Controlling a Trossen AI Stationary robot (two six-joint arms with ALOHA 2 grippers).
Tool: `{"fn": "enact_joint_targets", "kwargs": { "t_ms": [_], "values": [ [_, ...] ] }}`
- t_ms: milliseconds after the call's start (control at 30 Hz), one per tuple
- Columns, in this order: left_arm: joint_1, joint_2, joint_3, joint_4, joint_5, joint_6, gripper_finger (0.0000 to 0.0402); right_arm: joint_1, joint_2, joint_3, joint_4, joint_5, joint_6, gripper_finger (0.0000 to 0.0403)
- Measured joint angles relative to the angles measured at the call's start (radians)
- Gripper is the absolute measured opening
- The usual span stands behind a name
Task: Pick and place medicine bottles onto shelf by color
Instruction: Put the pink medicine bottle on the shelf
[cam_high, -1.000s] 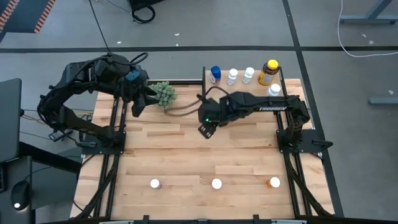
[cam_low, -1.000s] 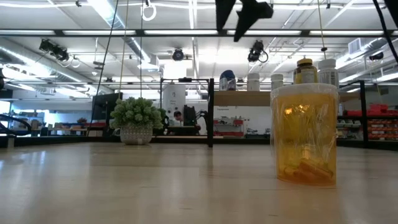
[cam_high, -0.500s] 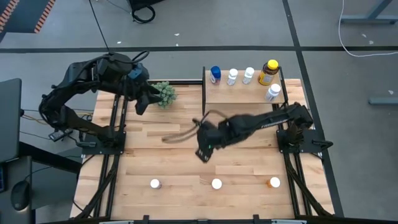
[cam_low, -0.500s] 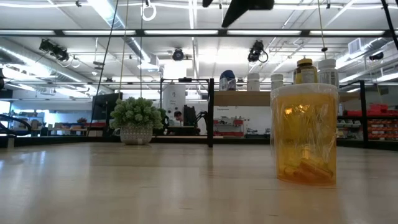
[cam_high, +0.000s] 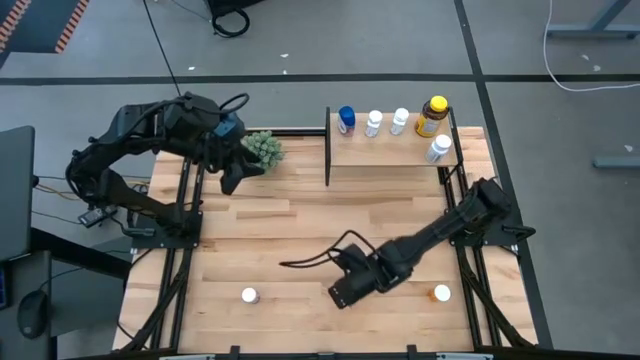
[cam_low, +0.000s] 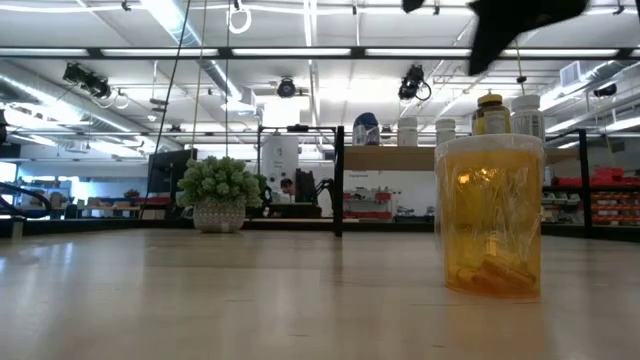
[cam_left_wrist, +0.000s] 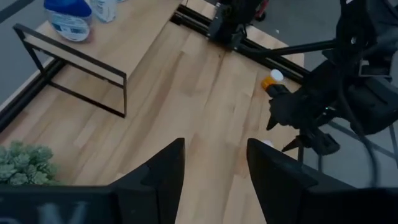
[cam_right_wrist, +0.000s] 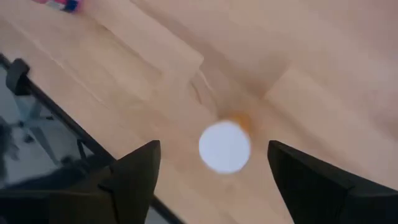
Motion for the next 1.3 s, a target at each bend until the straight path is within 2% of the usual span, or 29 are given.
{"fn": "enact_joint_targets", "kwargs": {
  "t_ms": [133,233,333,533,733,1300],
  "values": [
    [-0.027,0.0,0.0,0.002,0.001,-0.004,0.018,0.028,0.0,-0.037,0.072,0.038,0.155,0.0325],
    [-0.061,0.003,0.0,0.001,0.014,-0.002,0.018,0.029,0.0,-0.044,0.1,0.062,0.211,0.0334],
    [-0.1,0.001,0.0,0.001,0.019,0.003,0.0177,0.025,0.009,-0.043,0.098,0.057,0.225,0.0335],
    [-0.18,0.001,0.0,-0.008,0.021,0.006,0.0178,0.023,0.046,-0.043,0.072,-0.025,0.277,0.0335],
    [-0.251,0.001,0.0,-0.044,0.021,0.006,0.0172,0.022,0.109,-0.043,0.138,-0.103,0.325,0.0335],
    [-0.354,0.001,0.0,-0.105,0.02,-0.014,0.0172,0.021,0.124,-0.035,0.1,-0.136,0.35,0.0335]
  ]
}}
